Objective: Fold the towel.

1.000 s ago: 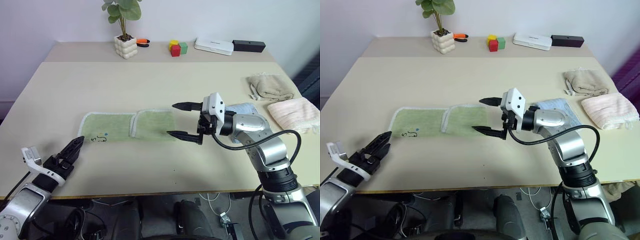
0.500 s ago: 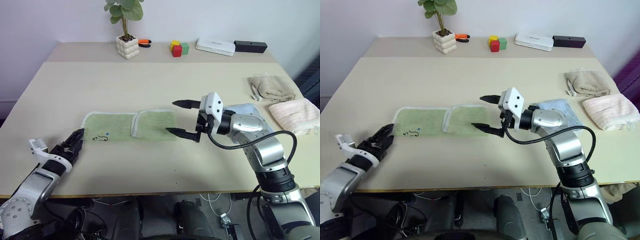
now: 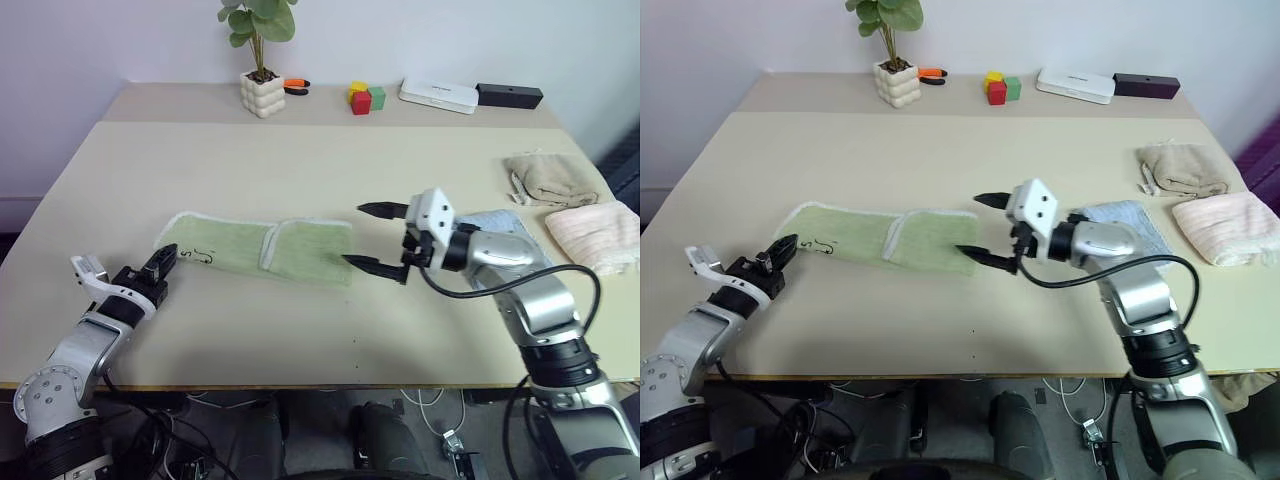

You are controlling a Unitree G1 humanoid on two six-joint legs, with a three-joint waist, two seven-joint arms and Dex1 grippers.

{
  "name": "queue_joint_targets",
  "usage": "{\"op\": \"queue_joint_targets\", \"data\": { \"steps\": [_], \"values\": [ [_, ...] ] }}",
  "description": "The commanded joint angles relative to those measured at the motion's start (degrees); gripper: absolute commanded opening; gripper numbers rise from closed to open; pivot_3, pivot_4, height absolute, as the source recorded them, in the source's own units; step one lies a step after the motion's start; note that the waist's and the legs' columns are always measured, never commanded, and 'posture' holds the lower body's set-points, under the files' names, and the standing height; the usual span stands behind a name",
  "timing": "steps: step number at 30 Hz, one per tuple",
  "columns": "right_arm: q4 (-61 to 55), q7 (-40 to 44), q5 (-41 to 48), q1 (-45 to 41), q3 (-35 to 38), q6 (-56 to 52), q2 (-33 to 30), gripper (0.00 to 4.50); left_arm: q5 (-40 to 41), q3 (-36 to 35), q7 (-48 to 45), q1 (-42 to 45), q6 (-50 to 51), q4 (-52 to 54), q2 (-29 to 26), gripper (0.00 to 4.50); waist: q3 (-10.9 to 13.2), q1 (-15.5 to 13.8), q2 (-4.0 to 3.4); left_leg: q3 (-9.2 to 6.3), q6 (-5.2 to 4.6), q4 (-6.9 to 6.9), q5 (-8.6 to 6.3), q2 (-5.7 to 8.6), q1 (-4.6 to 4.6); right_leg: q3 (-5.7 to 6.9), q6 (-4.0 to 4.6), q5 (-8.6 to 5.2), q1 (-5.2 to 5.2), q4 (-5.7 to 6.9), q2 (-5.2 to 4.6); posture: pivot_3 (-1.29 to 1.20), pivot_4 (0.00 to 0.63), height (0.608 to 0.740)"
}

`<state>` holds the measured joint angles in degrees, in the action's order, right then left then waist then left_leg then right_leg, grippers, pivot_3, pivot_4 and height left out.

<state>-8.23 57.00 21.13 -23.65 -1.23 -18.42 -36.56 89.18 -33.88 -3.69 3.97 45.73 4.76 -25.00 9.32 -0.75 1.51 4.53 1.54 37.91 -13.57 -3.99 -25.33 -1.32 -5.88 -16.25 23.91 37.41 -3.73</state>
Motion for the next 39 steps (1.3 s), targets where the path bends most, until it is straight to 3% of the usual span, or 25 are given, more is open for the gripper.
{"op": "queue_joint_targets", "data": {
  "steps": [1,6,15,23,31,34,37,39],
  "values": [
    [0.7,2.4,2.8,1.8,4.9,-0.2,-3.0,4.50,-3.6,2.1,-5.6,1.5,-1.1,6.0,-1.7,0.10,0.0,0.2,-0.04,0.02,-0.02,-0.02,-0.01,0.00,0.04,-0.01,0.02,0.02,-0.07,-0.11,-0.01,0.00,0.150,0.735],
    [1.0,2.0,3.5,2.5,6.5,-0.6,-3.6,4.50,-21.0,14.0,-18.8,4.4,-5.2,10.8,-6.2,0.10,0.0,0.4,-0.07,0.00,-0.04,-0.06,-0.03,-0.01,0.12,-0.01,0.03,0.01,-0.17,-0.18,0.04,0.00,0.150,0.735],
    [1.2,0.5,2.5,3.3,7.3,0.1,-4.2,4.50,-37.9,32.6,-33.9,18.4,-10.6,3.0,-0.4,0.10,0.0,0.0,-0.11,0.00,-0.05,-0.04,-0.03,0.02,0.10,-0.01,0.00,0.03,-0.22,-0.27,0.04,0.00,0.150,0.735],
    [-1.7,0.7,6.5,7.9,12.5,-2.9,-6.5,4.50,-46.0,40.5,-41.4,22.6,-8.6,-3.6,2.7,0.10,0.0,0.1,-0.12,-0.05,-0.07,-0.03,-0.03,0.02,0.09,-0.01,-0.19,0.12,-0.21,-0.26,0.08,0.00,0.150,0.735],
    [-4.3,-1.7,6.2,9.3,12.6,-3.4,-5.7,4.50,-57.1,45.8,-44.4,24.9,-13.9,-10.1,4.9,0.10,0.0,0.0,-0.13,-0.08,-0.07,0.00,-0.04,0.03,0.08,-0.01,-0.18,0.11,-0.23,-0.26,0.07,0.00,0.150,0.735],
    [-4.9,-2.7,6.1,9.2,12.5,-3.2,-5.2,4.50,-57.0,45.6,-45.0,25.0,-12.5,-10.8,6.9,0.10,0.0,0.0,-0.13,-0.08,-0.10,0.02,-0.05,0.04,0.07,-0.01,-0.18,0.11,-0.24,-0.27,0.06,0.00,0.150,0.735],
    [-5.1,-3.2,5.9,9.0,12.1,-3.3,-5.2,4.50,-56.8,45.4,-45.6,23.9,-10.3,-9.3,7.3,0.96,0.0,0.1,-0.13,-0.10,-0.10,0.02,-0.05,0.04,0.07,-0.01,-0.18,0.11,-0.24,-0.26,0.07,0.00,0.150,0.735],
    [-5.1,-3.3,5.9,8.8,11.9,-3.3,-5.1,4.50,-55.2,44.7,-46.3,23.3,-8.1,-7.9,7.3,1.88,0.0,0.1,-0.13,-0.12,-0.10,0.02,-0.05,0.03,0.07,0.00,-0.19,0.11,-0.23,-0.25,0.08,0.00,0.150,0.735]
  ]
}}
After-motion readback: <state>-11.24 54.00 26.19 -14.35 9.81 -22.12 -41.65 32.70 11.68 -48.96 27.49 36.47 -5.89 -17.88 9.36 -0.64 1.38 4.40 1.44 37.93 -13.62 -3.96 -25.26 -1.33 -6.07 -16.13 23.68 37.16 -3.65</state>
